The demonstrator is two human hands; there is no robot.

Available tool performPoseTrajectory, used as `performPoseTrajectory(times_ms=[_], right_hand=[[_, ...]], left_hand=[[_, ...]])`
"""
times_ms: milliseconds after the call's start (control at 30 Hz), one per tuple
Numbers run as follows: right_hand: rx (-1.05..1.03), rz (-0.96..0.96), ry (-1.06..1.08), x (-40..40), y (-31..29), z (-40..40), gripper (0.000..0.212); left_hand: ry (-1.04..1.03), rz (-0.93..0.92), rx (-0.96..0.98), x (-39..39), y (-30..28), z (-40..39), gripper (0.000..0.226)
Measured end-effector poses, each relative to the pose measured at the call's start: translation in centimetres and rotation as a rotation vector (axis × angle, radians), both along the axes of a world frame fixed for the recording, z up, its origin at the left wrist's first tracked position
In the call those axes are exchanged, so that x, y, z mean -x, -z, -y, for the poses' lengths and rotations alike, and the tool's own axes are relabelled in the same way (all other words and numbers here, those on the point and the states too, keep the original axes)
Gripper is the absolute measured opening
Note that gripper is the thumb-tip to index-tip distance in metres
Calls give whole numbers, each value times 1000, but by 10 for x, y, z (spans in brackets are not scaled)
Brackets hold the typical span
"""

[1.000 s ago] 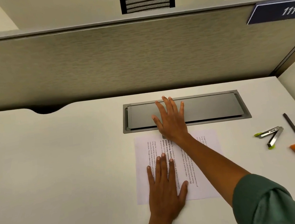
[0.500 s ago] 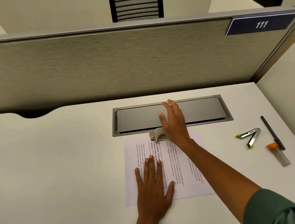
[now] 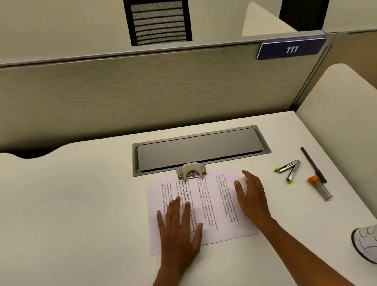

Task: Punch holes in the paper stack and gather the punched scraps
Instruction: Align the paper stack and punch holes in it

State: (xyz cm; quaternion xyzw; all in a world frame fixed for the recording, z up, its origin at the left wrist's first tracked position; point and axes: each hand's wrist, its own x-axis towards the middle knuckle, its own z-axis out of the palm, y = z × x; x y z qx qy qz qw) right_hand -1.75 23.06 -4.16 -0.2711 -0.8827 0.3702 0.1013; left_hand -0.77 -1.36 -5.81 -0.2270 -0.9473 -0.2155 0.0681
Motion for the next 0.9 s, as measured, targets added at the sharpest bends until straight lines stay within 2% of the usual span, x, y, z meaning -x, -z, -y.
performPoseTrajectory(times_ms=[100,233,367,533,767,900], right_hand=[[31,51,-26,-6,-1,-3,54],[-3,130,-124,2,-7,-11,65],[-94,228,-254,24,-10,-22,63],[-169,326,-308,52,-9,-28,57],[-209,281,-267,66,-2,-26,41],[-240,271,-261,69,-1,-23,36]], left_hand=[[-77,49,-137,11,-11,12,60],[-287,172,-234,36,-23,31,56],[-400,307,-281,57,-26,42,54],[-408,366,-316,72,-32,40,55],[-382,385,-277,91,-32,29,54],[-357,393,-174,106,-29,28,56]])
